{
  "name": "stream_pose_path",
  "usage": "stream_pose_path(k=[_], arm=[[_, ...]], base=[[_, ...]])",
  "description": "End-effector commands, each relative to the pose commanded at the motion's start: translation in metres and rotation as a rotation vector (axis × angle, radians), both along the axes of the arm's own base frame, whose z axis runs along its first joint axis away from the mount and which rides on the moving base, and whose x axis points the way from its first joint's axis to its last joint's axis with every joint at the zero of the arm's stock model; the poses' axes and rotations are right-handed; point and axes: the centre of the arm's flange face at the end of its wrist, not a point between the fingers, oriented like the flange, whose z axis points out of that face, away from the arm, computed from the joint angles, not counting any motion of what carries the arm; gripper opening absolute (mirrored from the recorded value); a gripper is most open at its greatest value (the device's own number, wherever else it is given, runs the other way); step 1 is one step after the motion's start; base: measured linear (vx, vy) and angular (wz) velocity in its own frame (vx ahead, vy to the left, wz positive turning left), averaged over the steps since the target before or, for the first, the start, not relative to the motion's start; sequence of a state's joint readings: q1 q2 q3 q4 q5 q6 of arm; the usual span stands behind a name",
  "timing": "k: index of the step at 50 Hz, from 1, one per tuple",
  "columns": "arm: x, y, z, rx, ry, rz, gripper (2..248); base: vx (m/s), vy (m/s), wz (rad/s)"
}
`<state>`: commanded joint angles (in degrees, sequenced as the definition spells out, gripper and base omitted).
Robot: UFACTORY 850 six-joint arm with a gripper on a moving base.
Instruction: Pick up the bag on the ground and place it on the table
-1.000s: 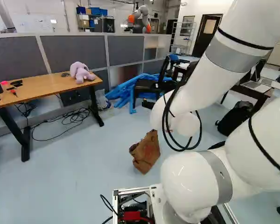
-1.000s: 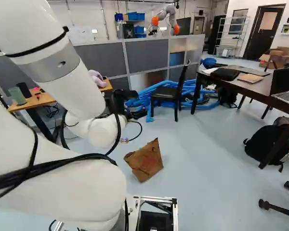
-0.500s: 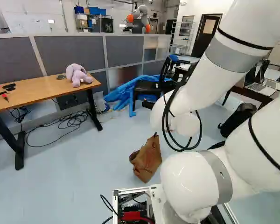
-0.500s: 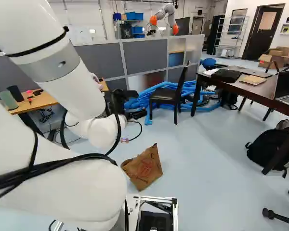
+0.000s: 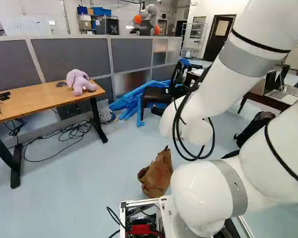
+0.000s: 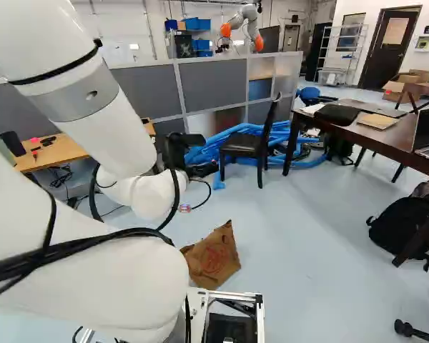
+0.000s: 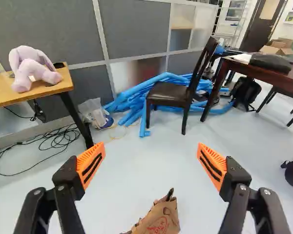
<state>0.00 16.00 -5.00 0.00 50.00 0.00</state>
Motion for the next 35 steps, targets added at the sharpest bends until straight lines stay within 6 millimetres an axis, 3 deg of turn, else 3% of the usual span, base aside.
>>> stream_pose_path(k=[35], arm=[[0.0,0.0,0.0,0.0,0.0,0.0,247]], base=[[0.059,-0.001,-0.01]])
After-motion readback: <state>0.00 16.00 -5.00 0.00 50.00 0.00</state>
